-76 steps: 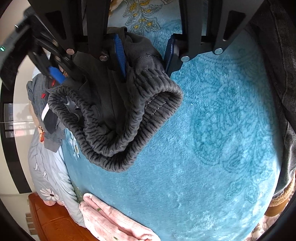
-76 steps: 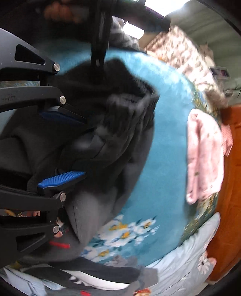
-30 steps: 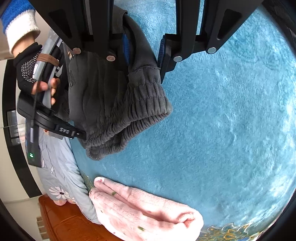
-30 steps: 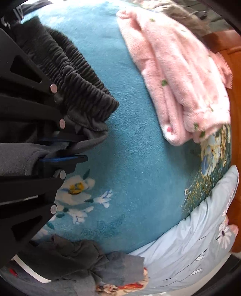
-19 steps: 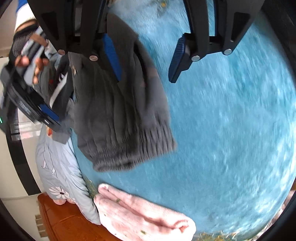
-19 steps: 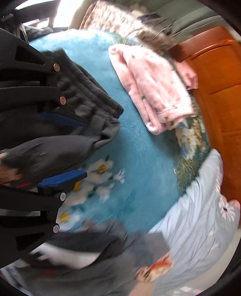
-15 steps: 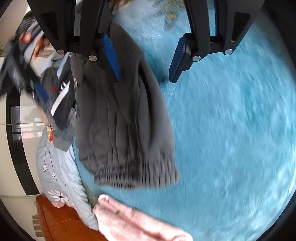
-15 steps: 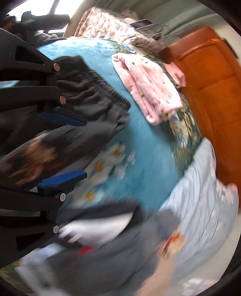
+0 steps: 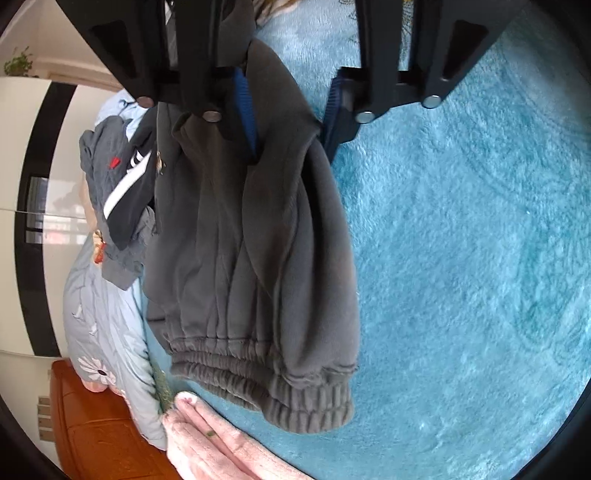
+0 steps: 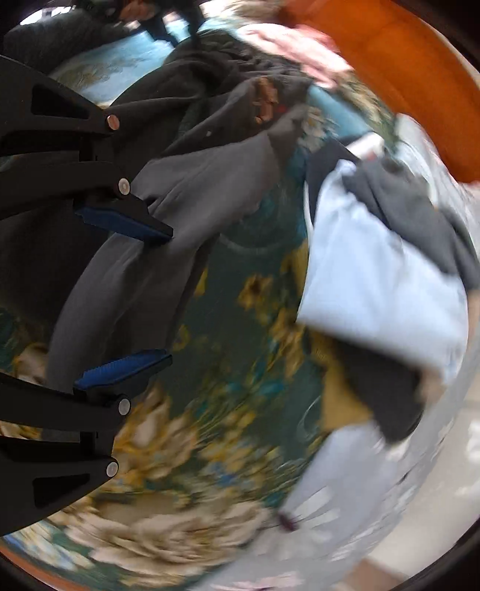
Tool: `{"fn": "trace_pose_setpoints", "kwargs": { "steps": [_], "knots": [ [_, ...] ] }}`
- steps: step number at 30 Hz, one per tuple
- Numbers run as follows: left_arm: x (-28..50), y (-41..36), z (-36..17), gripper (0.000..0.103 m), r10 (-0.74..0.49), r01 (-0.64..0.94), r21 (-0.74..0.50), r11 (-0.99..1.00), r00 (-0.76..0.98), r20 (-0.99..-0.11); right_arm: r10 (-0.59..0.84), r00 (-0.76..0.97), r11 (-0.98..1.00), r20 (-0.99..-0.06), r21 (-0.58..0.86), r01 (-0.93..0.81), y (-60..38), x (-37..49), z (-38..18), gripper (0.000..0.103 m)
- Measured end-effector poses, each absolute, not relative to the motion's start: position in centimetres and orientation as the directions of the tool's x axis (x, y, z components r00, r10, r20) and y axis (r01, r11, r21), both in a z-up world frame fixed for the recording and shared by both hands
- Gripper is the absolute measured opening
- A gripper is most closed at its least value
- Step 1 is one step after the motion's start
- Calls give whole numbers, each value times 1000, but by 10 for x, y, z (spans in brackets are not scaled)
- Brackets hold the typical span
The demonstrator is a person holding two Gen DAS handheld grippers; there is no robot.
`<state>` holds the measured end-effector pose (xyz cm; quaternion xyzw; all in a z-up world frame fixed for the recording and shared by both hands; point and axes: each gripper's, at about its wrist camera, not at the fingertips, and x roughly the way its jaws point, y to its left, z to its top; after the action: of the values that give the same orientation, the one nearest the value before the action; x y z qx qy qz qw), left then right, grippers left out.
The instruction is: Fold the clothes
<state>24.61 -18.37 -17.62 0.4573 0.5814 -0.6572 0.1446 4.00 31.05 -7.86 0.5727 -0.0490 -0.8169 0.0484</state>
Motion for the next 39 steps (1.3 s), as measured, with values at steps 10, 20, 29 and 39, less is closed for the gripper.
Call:
{"fn": "trace_pose_setpoints", "kwargs": {
  "steps": [10,20,29,39],
  "knots": [
    [238,-183,-179,27,339,736,-627,-256,-539,-771,-132,-309,-988,-942,102,112,334,82,-84,63],
    [229,-184,-178,27,345,731,-625,-275,-532,-774,-26,-356,-999,-934,38,-28,358,18,-73,11],
    [221,-184,-181,28,351,732,-620,-284,-522,-777,146,-321,-984,-936,-104,-144,375,-91,-94,11],
    [212,-191,-186,28,361,716,-626,-309,-521,-774,36,-362,-999,-931,-42,9,333,-30,-69,56]
  ]
}}
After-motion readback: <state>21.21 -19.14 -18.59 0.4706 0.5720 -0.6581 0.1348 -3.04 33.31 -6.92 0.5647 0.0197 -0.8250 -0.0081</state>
